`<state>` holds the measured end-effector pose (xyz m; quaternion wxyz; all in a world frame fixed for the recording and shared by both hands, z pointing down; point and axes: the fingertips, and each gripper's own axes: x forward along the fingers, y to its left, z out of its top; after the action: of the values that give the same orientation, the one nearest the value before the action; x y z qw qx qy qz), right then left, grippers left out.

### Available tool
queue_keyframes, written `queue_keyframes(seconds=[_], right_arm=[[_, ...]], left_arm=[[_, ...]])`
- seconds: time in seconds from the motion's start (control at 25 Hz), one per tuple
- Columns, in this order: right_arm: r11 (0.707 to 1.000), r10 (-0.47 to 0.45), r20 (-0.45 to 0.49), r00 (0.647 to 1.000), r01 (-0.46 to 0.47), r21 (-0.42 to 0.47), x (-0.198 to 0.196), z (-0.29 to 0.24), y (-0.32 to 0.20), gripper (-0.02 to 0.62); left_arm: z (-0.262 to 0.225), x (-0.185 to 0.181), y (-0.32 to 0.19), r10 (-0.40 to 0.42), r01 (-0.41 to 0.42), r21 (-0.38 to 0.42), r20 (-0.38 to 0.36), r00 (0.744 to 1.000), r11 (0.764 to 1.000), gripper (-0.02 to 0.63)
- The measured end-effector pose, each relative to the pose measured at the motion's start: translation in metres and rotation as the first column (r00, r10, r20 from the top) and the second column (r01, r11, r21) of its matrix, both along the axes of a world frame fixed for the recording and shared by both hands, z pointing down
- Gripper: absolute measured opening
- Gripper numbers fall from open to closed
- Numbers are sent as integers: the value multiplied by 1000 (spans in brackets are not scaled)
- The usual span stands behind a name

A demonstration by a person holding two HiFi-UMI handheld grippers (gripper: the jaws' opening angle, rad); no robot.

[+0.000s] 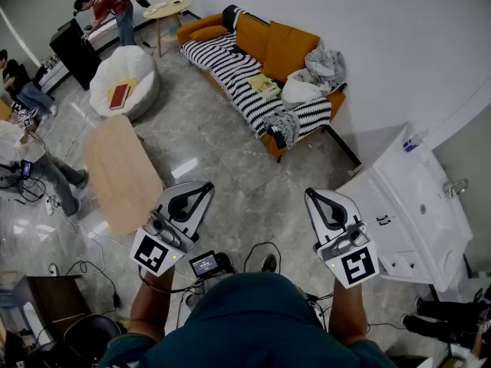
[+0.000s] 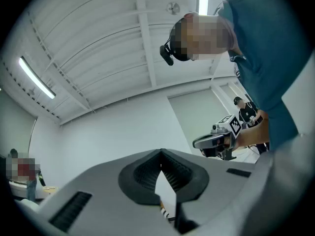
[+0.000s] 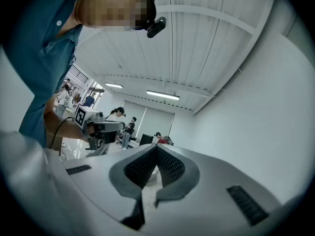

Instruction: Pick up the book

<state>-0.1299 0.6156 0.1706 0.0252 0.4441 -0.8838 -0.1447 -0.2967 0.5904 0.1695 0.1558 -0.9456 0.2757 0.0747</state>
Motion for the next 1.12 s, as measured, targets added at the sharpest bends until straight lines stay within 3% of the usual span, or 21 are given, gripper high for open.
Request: queue_keyframes(seconds=[0.68, 1.12], right_arm=[[1000, 3, 33, 999, -2, -24, 7, 3, -2, 12], [999, -15, 57, 998, 18, -52, 34, 10, -11, 14]], left_arm=[[4, 4, 1, 3, -3, -17, 6, 1000, 1000, 3], [9, 26, -3, -22, 23, -34, 17, 1000, 999, 3]])
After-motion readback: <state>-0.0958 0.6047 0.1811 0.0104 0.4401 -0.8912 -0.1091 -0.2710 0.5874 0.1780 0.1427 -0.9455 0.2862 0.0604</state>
